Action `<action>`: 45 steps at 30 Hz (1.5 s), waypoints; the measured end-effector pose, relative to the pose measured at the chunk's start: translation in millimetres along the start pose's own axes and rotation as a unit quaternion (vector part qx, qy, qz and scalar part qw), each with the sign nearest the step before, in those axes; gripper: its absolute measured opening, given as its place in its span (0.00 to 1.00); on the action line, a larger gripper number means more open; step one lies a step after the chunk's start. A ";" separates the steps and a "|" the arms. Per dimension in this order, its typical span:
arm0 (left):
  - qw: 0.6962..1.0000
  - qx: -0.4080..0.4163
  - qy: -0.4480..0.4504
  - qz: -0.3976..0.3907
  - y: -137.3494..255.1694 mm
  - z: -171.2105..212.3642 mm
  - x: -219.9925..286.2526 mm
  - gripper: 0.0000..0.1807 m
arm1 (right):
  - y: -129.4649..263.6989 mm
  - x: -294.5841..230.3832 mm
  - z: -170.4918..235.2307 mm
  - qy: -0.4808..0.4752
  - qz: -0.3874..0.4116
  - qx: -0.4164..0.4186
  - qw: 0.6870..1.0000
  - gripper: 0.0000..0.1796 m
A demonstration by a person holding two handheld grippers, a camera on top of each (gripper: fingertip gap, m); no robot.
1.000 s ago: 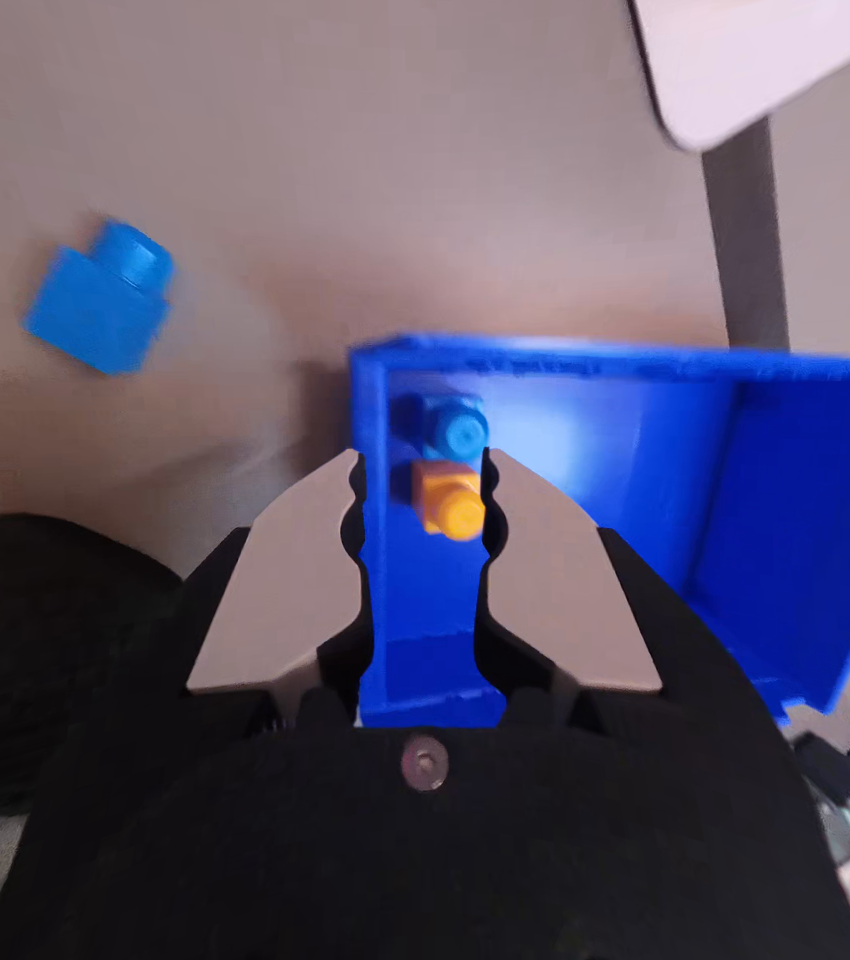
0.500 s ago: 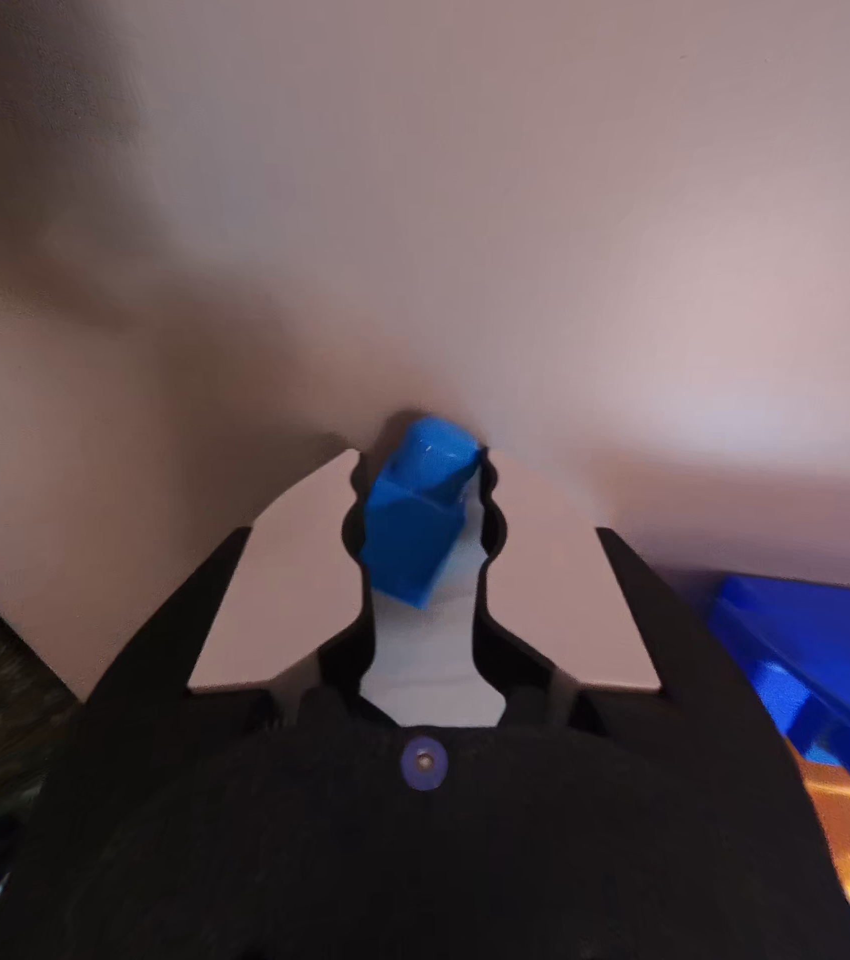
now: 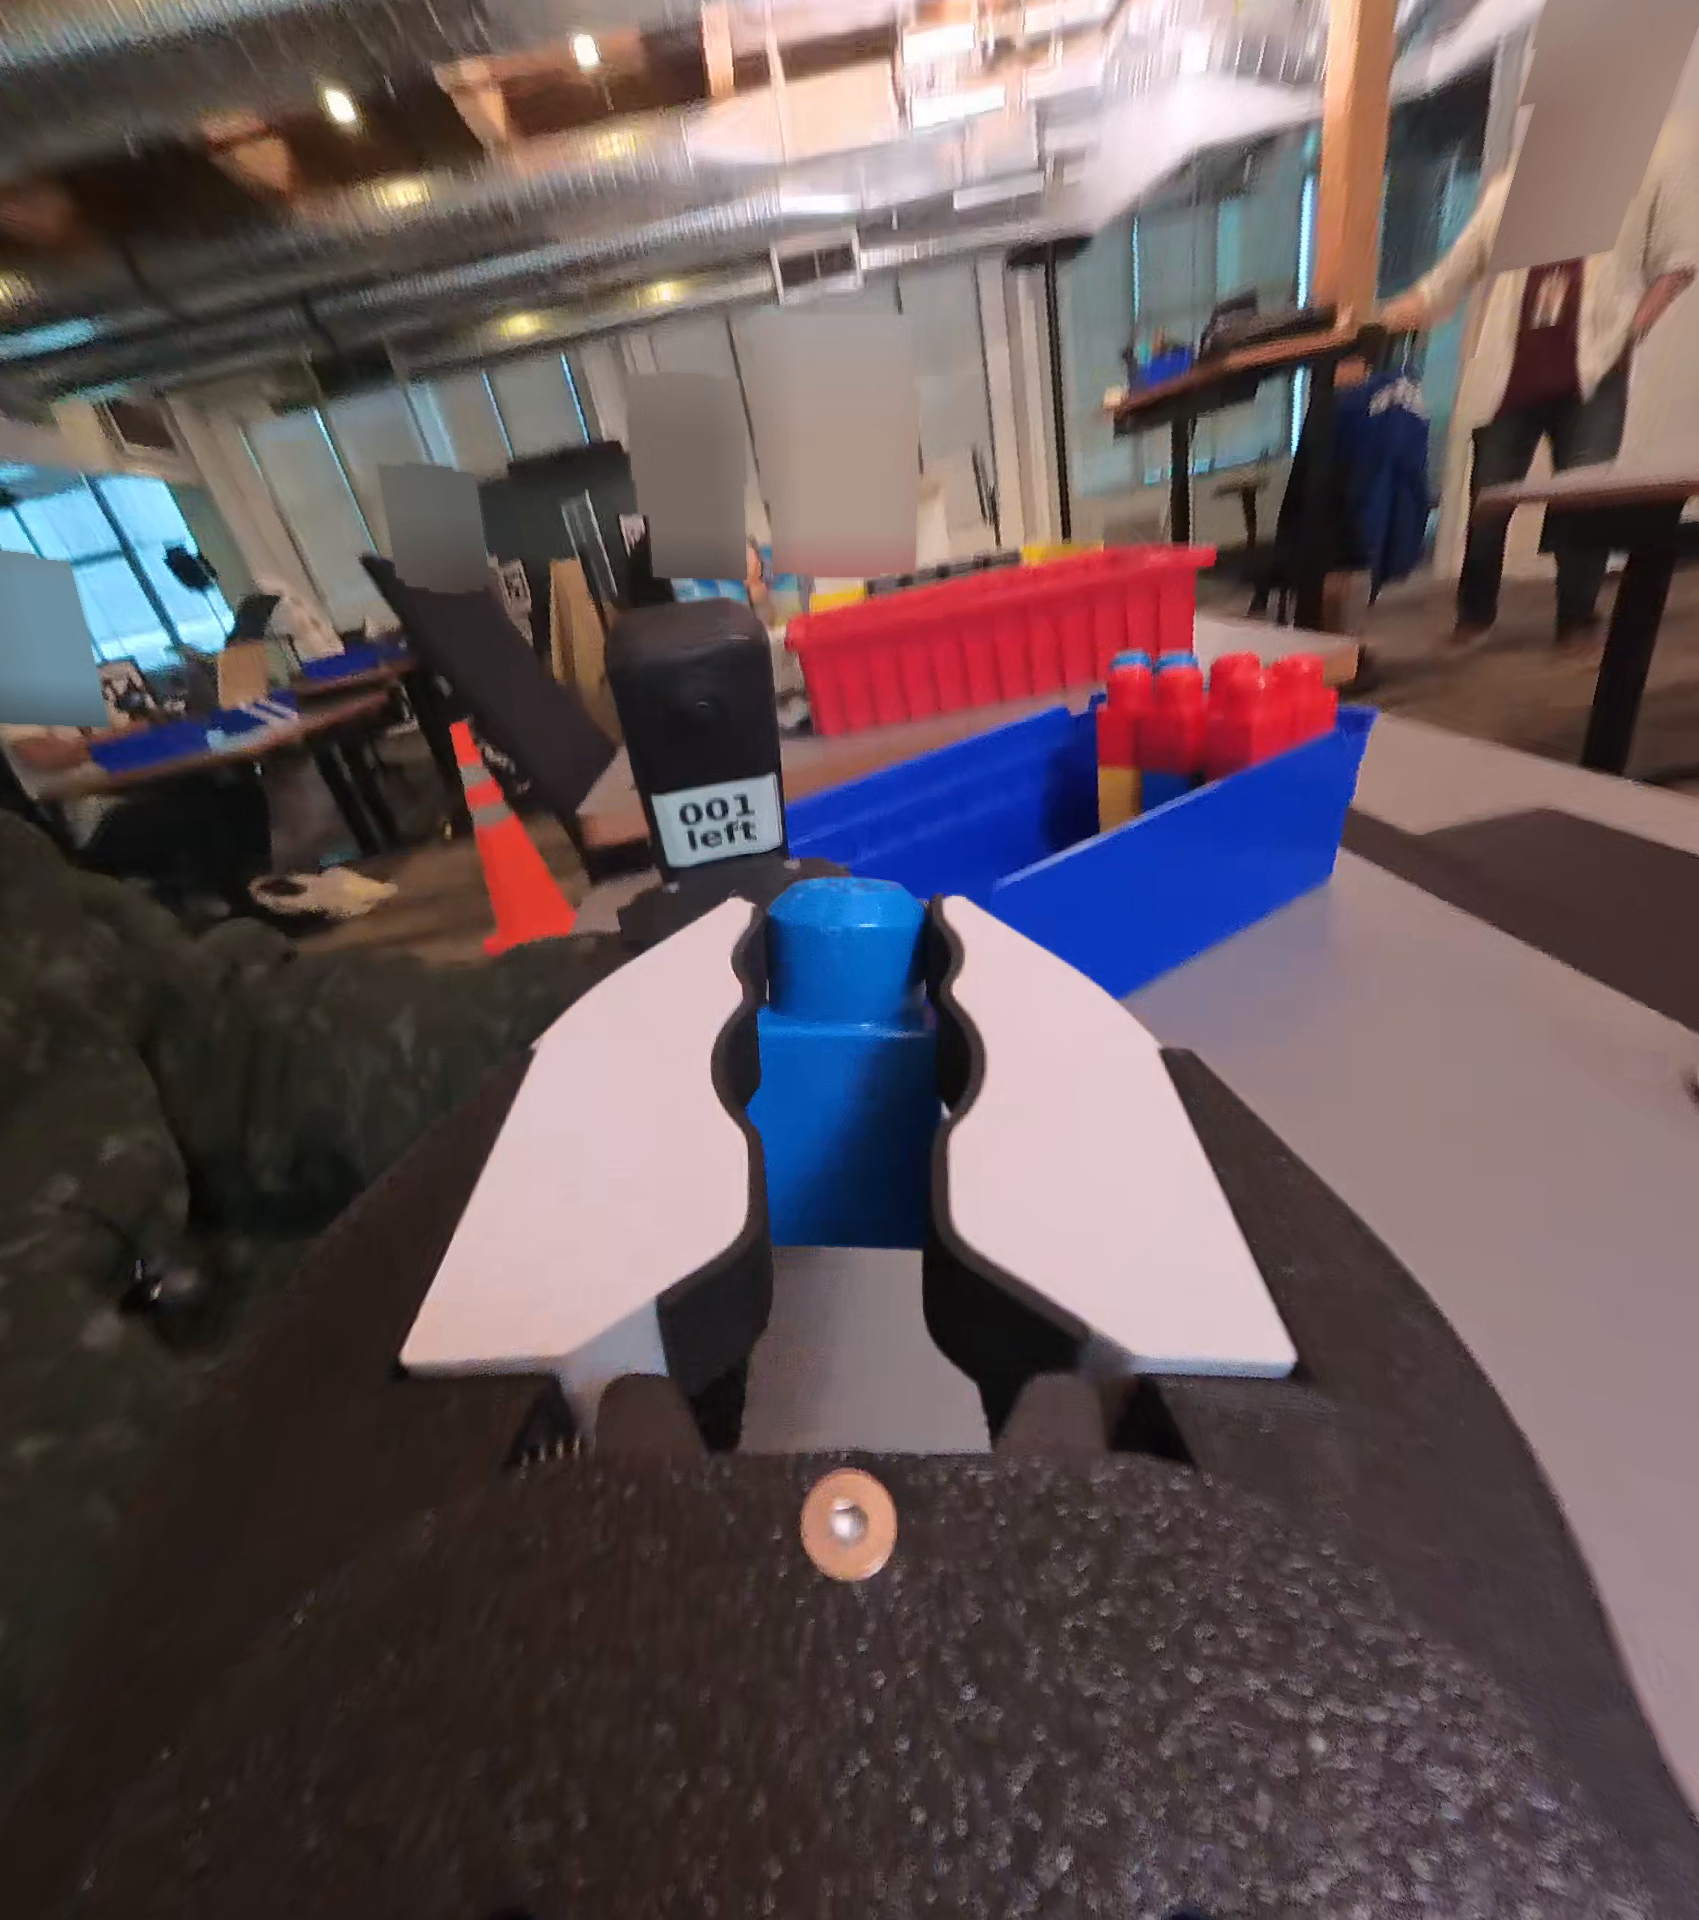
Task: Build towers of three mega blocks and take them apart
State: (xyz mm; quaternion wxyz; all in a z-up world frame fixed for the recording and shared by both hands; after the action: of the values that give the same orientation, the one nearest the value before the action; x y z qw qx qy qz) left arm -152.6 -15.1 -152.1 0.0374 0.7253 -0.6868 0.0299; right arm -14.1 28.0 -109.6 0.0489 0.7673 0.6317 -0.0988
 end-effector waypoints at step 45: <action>0.991 -0.089 -0.068 -0.075 12.7 1.4 -6.5 0.18 | 142.6 169.2 -18.0 0.179 0.242 -0.691 0.657 0.16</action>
State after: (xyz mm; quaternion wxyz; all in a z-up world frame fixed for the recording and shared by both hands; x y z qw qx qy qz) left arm -165.6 -9.5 -154.0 0.0575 0.7686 -0.6316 -0.0838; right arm 158.0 165.9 -135.3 0.4730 0.6412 0.3066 0.5207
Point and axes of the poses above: each gripper's, where its closed fingertips meet, y back along the fingers, z out of its underside, x = y × z across the jaws, the point moved 9 cm from there along y, back along the fingers, and after that the axes turned 15 degrees about z, right-handed, at the moved point
